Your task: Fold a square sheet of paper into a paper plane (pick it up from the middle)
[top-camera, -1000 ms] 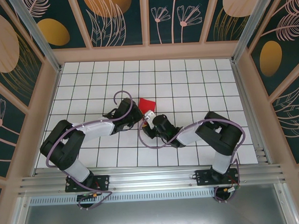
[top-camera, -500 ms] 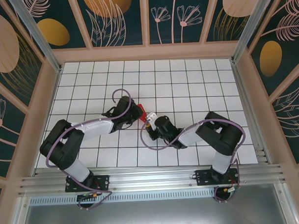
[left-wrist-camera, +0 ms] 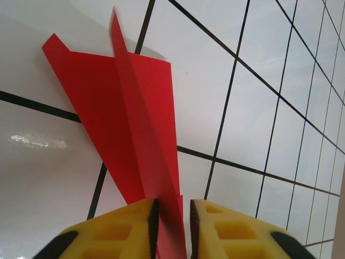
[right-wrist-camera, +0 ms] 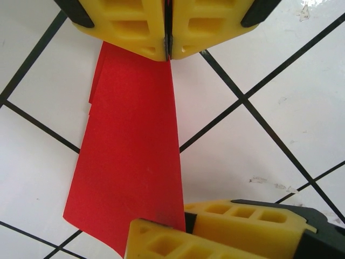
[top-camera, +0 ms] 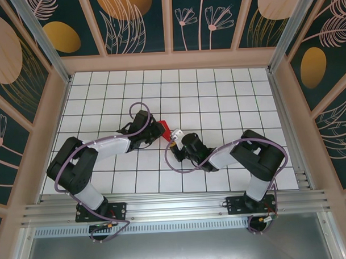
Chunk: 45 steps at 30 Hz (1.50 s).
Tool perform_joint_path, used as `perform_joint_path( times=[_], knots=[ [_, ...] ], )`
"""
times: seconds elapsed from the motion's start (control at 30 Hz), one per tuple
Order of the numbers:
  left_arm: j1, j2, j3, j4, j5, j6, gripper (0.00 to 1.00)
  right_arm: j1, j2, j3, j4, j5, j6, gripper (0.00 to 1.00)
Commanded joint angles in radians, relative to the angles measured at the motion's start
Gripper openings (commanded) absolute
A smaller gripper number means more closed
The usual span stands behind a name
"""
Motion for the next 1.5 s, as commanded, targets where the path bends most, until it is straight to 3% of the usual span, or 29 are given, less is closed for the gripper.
perform_joint_path(
  times=[0.0,0.17,0.47,0.77,0.97,1.2,1.47],
  knots=[
    [0.001,0.008,-0.004,0.032,0.021,0.008,0.19,-0.008,-0.018,0.020,0.015,-0.024,-0.021,0.11],
    [0.002,0.000,-0.010,0.034,0.022,-0.001,0.09,-0.010,-0.014,0.033,0.010,-0.024,-0.037,0.22],
    [0.002,-0.007,-0.013,0.028,0.019,-0.010,0.06,-0.009,0.029,0.082,0.027,0.000,-0.091,0.33],
    [0.002,-0.012,-0.013,0.018,0.022,-0.012,0.07,-0.003,0.086,0.118,0.053,0.039,-0.137,0.33],
    [0.006,-0.019,-0.017,0.018,0.022,-0.017,0.08,-0.003,0.093,0.117,0.077,0.059,-0.141,0.24],
    [0.038,-0.049,-0.021,0.010,0.016,0.000,0.23,-0.011,0.056,0.106,0.036,-0.014,-0.093,0.06],
    [0.103,-0.134,-0.061,0.012,-0.018,0.045,0.48,-0.078,0.022,0.112,-0.034,-0.252,0.082,0.00]
  ],
)
